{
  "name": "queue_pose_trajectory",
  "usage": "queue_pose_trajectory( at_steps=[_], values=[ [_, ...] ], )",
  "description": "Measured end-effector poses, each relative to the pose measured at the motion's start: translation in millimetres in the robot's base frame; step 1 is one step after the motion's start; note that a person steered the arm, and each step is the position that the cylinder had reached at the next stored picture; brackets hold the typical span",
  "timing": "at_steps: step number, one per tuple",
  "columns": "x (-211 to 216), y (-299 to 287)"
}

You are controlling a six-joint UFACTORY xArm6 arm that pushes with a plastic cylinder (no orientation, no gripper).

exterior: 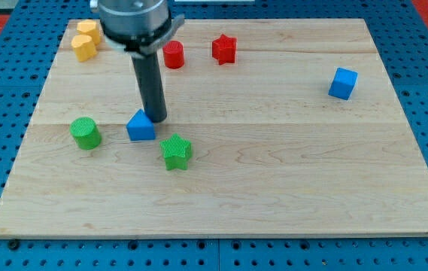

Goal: Move the blue cube a bit left and then down

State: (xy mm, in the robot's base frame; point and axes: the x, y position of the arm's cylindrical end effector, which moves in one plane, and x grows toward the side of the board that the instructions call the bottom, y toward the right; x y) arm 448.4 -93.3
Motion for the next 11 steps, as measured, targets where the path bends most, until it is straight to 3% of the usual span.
queue_pose_trajectory(
  at_steps=[1, 2, 3, 4, 5, 6, 8, 9, 10, 11],
  values=[
    [31.9, -32.4],
    [43.5, -91.8],
    [55.8, -113.1],
    [55.0, -67.8],
    [108.9, -17.8],
    [96.0, 122.8],
    [-19.1, 370.1],
    [-93.5, 349.4],
    [-101.9, 261.2],
    [-66.6, 198.9]
  ],
)
